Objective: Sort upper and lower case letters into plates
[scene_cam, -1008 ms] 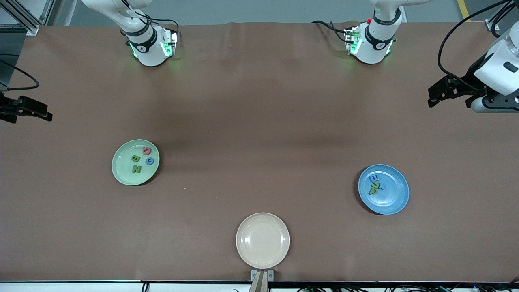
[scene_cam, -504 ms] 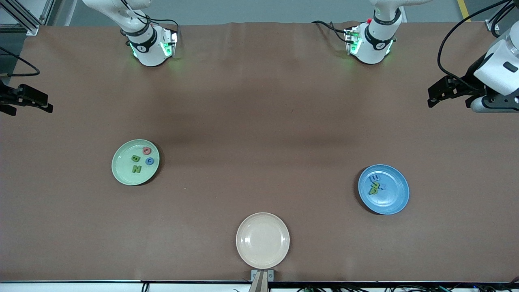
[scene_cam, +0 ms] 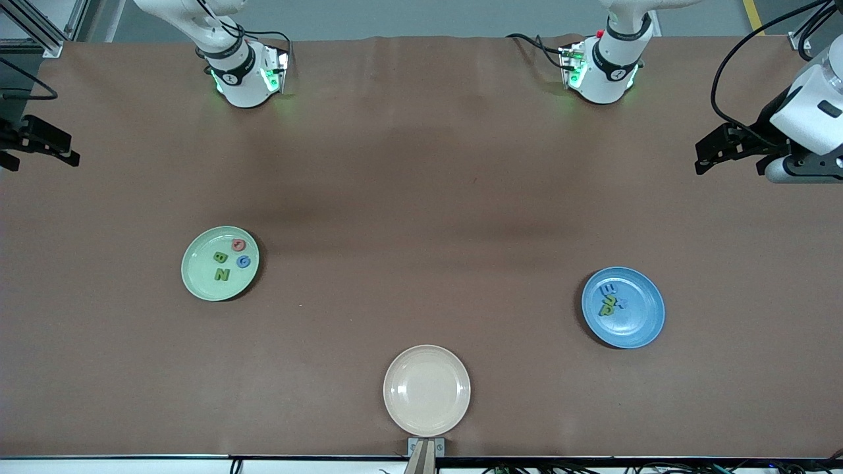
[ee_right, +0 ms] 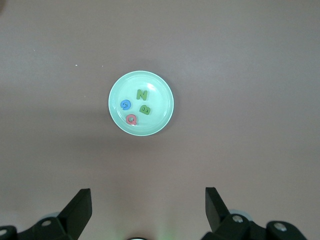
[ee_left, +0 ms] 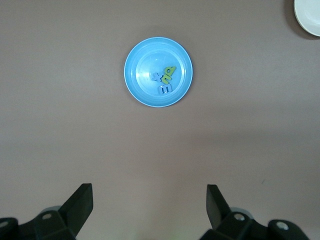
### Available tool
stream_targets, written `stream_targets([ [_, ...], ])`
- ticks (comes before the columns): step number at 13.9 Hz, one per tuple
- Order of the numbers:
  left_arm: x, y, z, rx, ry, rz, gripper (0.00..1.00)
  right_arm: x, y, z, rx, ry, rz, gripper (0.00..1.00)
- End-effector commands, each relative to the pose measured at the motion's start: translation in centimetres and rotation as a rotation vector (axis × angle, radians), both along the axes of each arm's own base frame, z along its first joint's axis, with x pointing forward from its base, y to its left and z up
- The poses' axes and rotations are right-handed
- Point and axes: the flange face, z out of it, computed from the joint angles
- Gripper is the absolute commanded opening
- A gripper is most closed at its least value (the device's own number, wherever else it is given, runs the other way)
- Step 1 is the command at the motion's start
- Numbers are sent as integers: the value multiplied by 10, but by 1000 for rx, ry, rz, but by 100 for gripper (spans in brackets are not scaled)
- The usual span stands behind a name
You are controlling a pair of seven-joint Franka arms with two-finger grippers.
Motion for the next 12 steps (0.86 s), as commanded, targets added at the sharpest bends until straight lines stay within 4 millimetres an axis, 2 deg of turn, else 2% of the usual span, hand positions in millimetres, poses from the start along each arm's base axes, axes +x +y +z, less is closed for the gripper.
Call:
stream_targets([
  [1, -2, 1, 5, -13, -8, -8, 100, -16, 3, 6, -12, -2, 3, 100],
  [4, -5, 4, 12, 3, -17, -1, 100, -15, 4, 6, -9, -4, 3, 100],
  [6, -18, 0, 21, 11, -4, 7, 100, -15, 4, 9, -8, -9, -1, 100],
  [8, -24, 2, 20, 16, 1, 10, 100, -16, 6, 16, -7, -13, -3, 100],
  [10, -22, 8, 19, 17, 5, -2, 100, -18, 6, 18, -5, -9, -6, 100],
  [12, -20, 11, 27, 55, -16, 0, 100, -23, 4, 26, 1, 4, -13, 100],
])
